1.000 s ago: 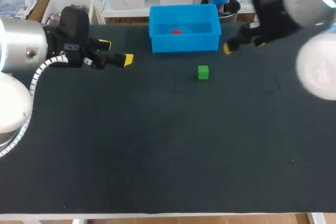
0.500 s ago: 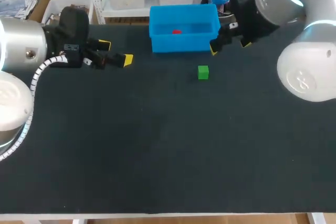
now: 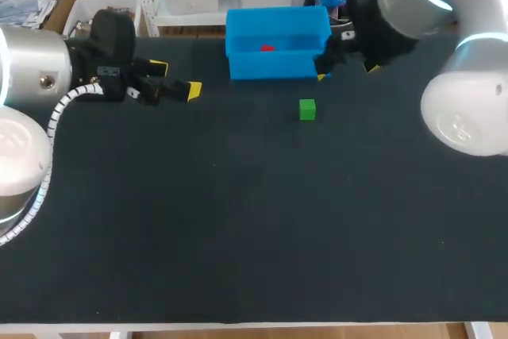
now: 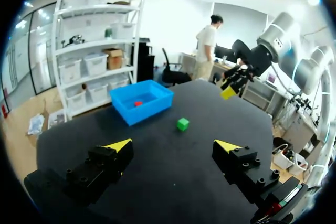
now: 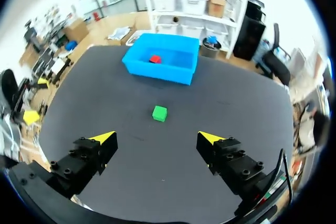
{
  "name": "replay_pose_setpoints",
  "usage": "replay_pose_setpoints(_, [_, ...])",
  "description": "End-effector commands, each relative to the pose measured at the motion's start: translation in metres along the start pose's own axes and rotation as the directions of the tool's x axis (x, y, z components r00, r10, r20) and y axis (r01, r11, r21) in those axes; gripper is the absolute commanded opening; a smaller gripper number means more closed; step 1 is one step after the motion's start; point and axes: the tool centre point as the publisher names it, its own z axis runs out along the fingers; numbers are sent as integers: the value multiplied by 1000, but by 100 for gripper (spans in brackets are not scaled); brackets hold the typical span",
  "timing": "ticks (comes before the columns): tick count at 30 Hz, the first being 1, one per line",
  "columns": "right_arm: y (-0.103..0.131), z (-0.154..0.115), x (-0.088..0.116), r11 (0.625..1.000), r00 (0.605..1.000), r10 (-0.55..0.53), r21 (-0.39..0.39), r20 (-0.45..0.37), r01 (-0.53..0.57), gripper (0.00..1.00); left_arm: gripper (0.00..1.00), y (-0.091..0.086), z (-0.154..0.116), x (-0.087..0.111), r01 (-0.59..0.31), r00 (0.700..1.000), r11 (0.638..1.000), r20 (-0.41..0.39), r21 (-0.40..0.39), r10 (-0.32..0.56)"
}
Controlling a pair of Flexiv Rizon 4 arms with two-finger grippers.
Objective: Use the left arm to pick the red cube and place it into the blue plastic box first, then use the right arm to grasp the green cube and put it into the same blue plastic box after the first action is fully finished.
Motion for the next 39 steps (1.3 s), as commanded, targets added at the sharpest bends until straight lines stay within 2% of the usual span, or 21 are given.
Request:
replay_pose_setpoints(1, [12,14,-2,998,998,55,41,2,-55,100,100,1,-1,1,-1,1000,1000,4,2,1])
replay_pose_setpoints(4, [14,26,1,993,994,111,51,-14,-110,100,100,1,-1,1,-1,1000,1000,4,2,1])
replay_pose_setpoints(11, [18,62,16,981,968,191,72,-161,-182,100,100,1,-1,1,-1,1000,1000,4,2,1])
replay_pose_setpoints(13, [18,66,16,976,963,217,56,-162,-210,100,100,1,-1,1,-1,1000,1000,4,2,1])
replay_pose_setpoints(31, [18,66,16,976,963,217,56,-162,-210,100,100,1,-1,1,-1,1000,1000,4,2,1])
replay_pose_setpoints(39, [17,83,6,981,977,139,156,-160,-114,100,100,1,-1,1,-1,1000,1000,4,2,1])
